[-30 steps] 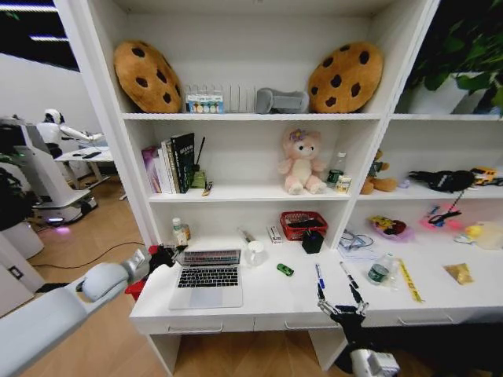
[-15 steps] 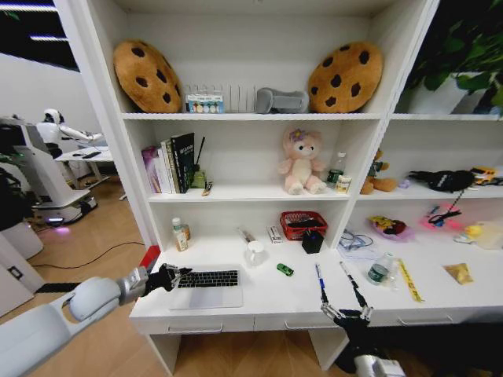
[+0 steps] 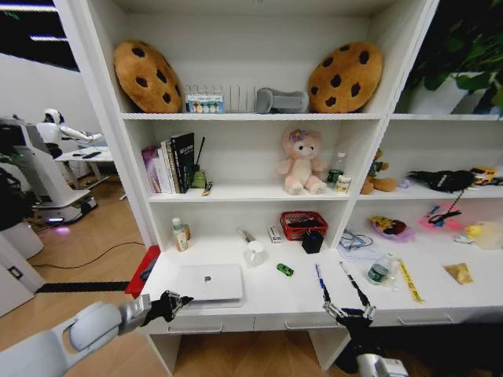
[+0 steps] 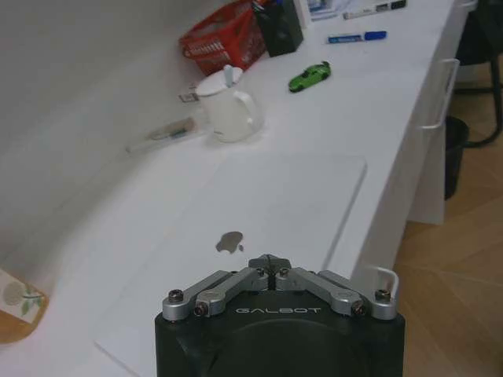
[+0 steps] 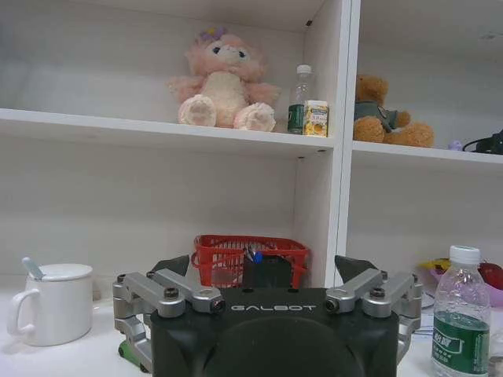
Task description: Organize the objects on the table.
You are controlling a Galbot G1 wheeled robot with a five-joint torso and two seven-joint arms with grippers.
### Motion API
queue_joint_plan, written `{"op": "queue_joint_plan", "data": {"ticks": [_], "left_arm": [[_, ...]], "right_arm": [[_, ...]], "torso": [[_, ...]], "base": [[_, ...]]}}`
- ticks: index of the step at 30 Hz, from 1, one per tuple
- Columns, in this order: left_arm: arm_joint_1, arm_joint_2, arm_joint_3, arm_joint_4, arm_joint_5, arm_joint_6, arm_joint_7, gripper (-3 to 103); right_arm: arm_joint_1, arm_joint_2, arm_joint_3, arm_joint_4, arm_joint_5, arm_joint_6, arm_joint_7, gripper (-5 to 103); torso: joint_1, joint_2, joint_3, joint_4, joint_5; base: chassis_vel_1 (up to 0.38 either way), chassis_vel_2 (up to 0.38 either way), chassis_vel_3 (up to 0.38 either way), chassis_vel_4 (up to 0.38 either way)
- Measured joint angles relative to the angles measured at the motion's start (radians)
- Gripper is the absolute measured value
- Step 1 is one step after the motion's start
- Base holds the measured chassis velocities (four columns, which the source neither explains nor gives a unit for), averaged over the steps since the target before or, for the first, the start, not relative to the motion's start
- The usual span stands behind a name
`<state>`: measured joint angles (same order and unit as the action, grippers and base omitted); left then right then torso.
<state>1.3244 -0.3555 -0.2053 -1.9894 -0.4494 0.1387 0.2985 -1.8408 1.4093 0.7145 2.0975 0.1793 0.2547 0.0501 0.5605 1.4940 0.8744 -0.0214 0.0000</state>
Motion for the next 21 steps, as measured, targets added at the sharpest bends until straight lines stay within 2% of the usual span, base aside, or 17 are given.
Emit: {"op": "queue_joint_plan", "data": {"ticks": [2, 5, 7, 8, 9, 11, 12, 15, 16, 17, 18, 19, 20, 21], "left_arm": [[0.006, -0.043, -0.050, -0.001, -0.053, 0.000, -0.128, 0], [0.007, -0.055, -0.059, -0.001, -0.071, 0.002, -0.163, 0], [0.037, -0.148, -0.108, -0.001, -0.162, 0.026, -0.337, 0], [0.037, -0.148, -0.108, -0.001, -0.162, 0.026, -0.337, 0], [0.057, -0.184, -0.131, -0.001, -0.175, 0.029, -0.387, 0], [0.115, -0.262, -0.205, -0.008, -0.165, 0.028, -0.450, 0], [0.115, -0.262, -0.205, -0.008, -0.165, 0.028, -0.450, 0], [0.232, -0.368, -0.355, -0.064, -0.150, 0.025, -0.478, 0], [0.232, -0.368, -0.355, -0.064, -0.150, 0.025, -0.478, 0], [0.260, -0.395, -0.393, -0.080, -0.145, 0.024, -0.477, -1], [0.297, -0.436, -0.440, -0.100, -0.135, 0.022, -0.465, 4], [0.297, -0.436, -0.440, -0.100, -0.135, 0.022, -0.465, 4], [0.362, -0.524, -0.511, -0.136, -0.110, 0.016, -0.447, 15], [0.405, -0.583, -0.547, -0.159, -0.088, 0.011, -0.436, 20]], "right_arm": [[0.001, -0.007, -0.004, 0.001, 0.008, -0.016, 0.005, 100], [0.001, -0.009, -0.007, 0.002, 0.010, -0.019, 0.006, 100], [0.001, -0.018, -0.020, 0.013, 0.012, -0.041, 0.024, 100], [0.001, -0.018, -0.020, 0.013, 0.012, -0.041, 0.024, 100], [-0.004, -0.021, -0.026, 0.022, 0.012, -0.053, 0.032, 100], [-0.021, -0.024, -0.037, 0.033, 0.010, -0.065, 0.040, 100], [-0.021, -0.024, -0.037, 0.033, 0.010, -0.065, 0.040, 100], [-0.041, -0.030, -0.047, 0.046, 0.001, -0.069, 0.048, 100], [-0.041, -0.030, -0.047, 0.046, 0.001, -0.069, 0.048, 100], [-0.044, -0.033, -0.047, 0.051, 0.000, -0.072, 0.053, 100], [-0.046, -0.038, -0.048, 0.059, -0.001, -0.083, 0.066, 100], [-0.046, -0.038, -0.048, 0.059, -0.001, -0.083, 0.066, 100], [-0.048, -0.049, -0.050, 0.081, 0.005, -0.112, 0.088, 100], [-0.049, -0.056, -0.051, 0.094, 0.012, -0.122, 0.089, 100]], "torso": [[0.000, 0.000, 0.000, -0.0003, 0.0002], [0.000, 0.000, 0.000, -0.0003, 0.0002], [0.000, 0.000, 0.000, -0.0001, 0.0001], [0.000, 0.000, 0.000, -0.0001, 0.0001], [0.000, 0.000, 0.000, 0.0000, -0.0002], [0.000, 0.000, 0.000, -0.0001, -0.0002], [0.000, 0.000, 0.000, -0.0001, -0.0002], [0.000, 0.000, 0.000, 0.0000, 0.0000], [0.000, 0.000, 0.000, 0.0000, 0.0000], [0.000, 0.000, 0.000, -0.0001, 0.0002], [0.000, 0.000, 0.000, -0.0001, 0.0004], [0.000, 0.000, 0.000, -0.0001, 0.0004], [0.000, 0.000, 0.000, 0.0001, 0.0001], [0.000, 0.000, 0.000, 0.0002, 0.0000]], "base": [[0.000, 0.000, 0.000, 0.000], [0.000, 0.000, 0.000, 0.000], [0.000, 0.000, 0.000, 0.000], [0.000, 0.000, 0.000, 0.000], [0.000, 0.000, 0.000, 0.000], [0.000, 0.000, 0.000, 0.000], [0.000, 0.000, 0.000, 0.000], [0.000, 0.000, 0.000, 0.000], [0.000, 0.000, 0.000, 0.000], [0.000, 0.000, 0.000, 0.000], [0.000, 0.000, 0.000, 0.000], [0.000, 0.000, 0.000, 0.000], [0.000, 0.000, 0.000, 0.000], [0.000, 0.000, 0.000, 0.000]]}}
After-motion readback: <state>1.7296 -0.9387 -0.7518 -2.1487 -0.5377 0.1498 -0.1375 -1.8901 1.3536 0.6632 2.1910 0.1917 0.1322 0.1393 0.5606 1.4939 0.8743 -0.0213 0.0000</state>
